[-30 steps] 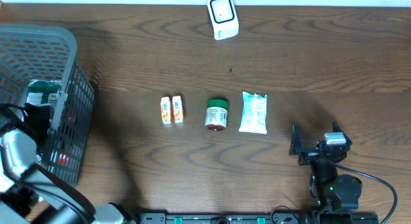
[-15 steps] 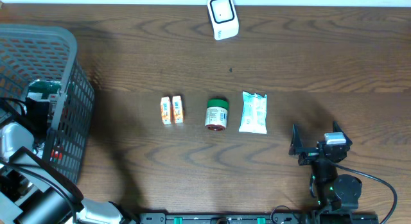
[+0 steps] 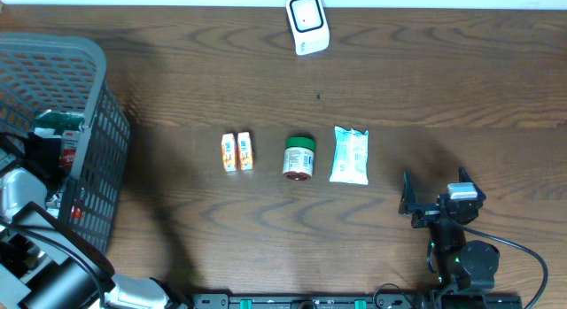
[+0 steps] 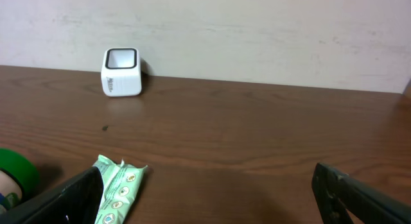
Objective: Scan the item barcode
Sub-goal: 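Grasp the green-and-white gloves pack with the left gripper, then lift the gloves pack out of the basket with the left gripper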
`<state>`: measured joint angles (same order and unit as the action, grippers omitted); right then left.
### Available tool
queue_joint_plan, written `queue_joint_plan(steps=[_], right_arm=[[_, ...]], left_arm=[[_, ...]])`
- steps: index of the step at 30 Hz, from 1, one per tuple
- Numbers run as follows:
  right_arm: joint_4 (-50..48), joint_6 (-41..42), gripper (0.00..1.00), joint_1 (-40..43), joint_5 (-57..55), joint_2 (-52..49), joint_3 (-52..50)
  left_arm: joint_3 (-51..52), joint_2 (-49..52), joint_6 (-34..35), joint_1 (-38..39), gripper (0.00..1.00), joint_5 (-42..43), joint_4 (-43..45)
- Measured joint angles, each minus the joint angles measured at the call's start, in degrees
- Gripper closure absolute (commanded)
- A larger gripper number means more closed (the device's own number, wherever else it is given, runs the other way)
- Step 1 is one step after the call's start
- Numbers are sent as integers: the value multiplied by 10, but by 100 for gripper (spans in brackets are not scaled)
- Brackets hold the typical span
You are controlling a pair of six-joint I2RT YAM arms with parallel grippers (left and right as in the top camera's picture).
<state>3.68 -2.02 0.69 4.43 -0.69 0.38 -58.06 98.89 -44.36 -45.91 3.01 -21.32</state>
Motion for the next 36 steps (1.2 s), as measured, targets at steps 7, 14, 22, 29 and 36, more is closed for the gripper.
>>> queue_joint_plan(steps=[7, 14, 22, 29, 36], right_arm=[[0, 0, 1, 0, 0, 0, 0], [0, 0, 1, 0, 0, 0, 0], [0, 0, 1, 0, 0, 0, 0], [0, 0, 1, 0, 0, 0, 0], [0, 0, 1, 0, 0, 0, 0]], left_arm=[[-12, 17, 0, 0, 14, -3, 3], [-16, 38, -6, 8, 81, -31, 24], [-17, 35, -7, 14, 93, -81, 24], [0, -36, 56, 19, 92, -94, -25], [-36, -260, 101, 68, 93, -94, -56]])
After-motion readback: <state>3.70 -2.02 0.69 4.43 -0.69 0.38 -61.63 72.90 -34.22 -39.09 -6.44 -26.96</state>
